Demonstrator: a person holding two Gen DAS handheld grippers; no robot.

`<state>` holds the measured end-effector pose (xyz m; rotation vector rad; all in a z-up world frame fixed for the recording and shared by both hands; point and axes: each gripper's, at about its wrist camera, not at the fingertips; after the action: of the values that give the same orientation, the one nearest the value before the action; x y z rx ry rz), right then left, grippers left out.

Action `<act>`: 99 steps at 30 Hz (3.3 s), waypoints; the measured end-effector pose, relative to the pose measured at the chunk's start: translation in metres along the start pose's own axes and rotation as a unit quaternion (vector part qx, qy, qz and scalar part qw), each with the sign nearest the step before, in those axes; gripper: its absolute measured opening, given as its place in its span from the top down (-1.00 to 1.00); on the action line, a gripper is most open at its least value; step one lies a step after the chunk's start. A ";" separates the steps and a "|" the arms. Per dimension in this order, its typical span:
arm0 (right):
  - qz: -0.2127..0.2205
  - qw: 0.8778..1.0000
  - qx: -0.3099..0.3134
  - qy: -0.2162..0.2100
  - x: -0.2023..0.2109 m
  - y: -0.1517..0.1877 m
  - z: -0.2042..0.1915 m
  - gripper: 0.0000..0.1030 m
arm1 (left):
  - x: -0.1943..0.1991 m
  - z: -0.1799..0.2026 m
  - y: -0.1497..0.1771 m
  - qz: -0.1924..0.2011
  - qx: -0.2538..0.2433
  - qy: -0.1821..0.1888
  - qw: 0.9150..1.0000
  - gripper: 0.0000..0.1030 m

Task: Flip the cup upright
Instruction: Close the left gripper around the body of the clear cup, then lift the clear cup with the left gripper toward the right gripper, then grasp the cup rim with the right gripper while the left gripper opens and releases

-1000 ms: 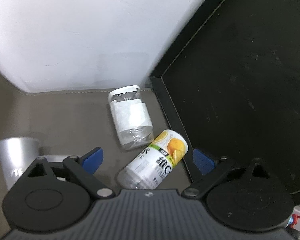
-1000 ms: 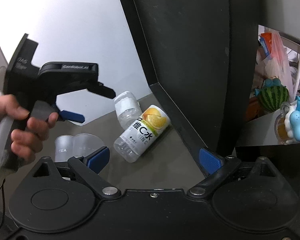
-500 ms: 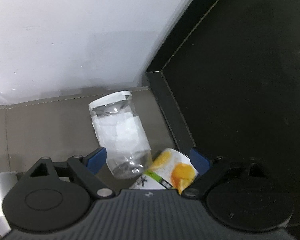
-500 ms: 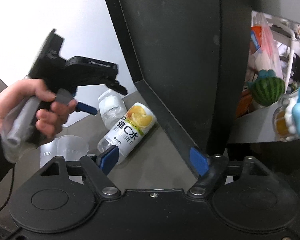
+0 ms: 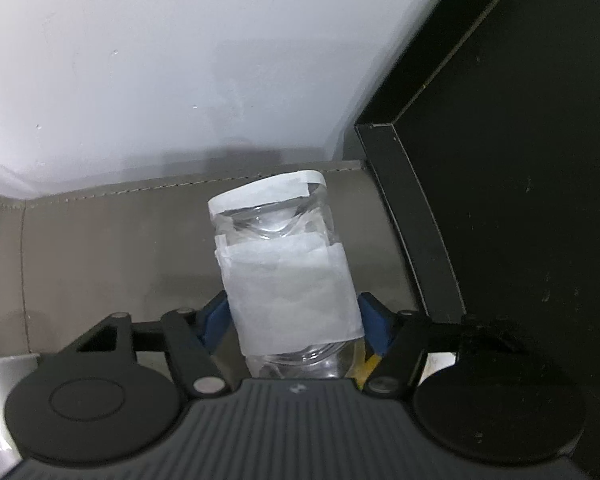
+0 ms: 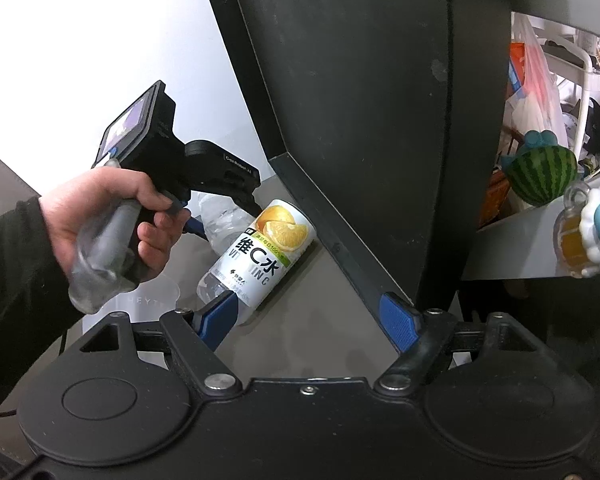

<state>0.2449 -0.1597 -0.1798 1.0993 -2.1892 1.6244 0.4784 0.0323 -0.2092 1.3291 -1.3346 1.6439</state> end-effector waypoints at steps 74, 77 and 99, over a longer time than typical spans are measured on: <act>-0.056 0.920 -0.198 -0.334 0.040 0.018 -0.008 -0.76 | 0.212 -0.040 0.253 0.117 -0.219 0.139 0.959 -0.28; -0.078 0.913 -0.204 -0.345 0.034 0.020 -0.009 -0.23 | 0.210 -0.043 0.252 0.112 -0.213 0.142 0.960 -0.28; -0.011 0.976 -0.098 -0.196 0.047 0.018 -0.016 -0.18 | 0.174 -0.062 0.233 0.037 -0.152 0.096 0.983 -0.33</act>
<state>0.1956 -0.1635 -0.1611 1.4761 -2.4965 1.2285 0.1976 0.0041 -0.1153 0.9292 -1.4626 1.5016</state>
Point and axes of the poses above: each gripper's, at about its wrist camera, not at the fingertips, and x roughly against the way its jaws point, z to its right, y to its underside, and after that the axes turned 11 degrees about -y, right-handed
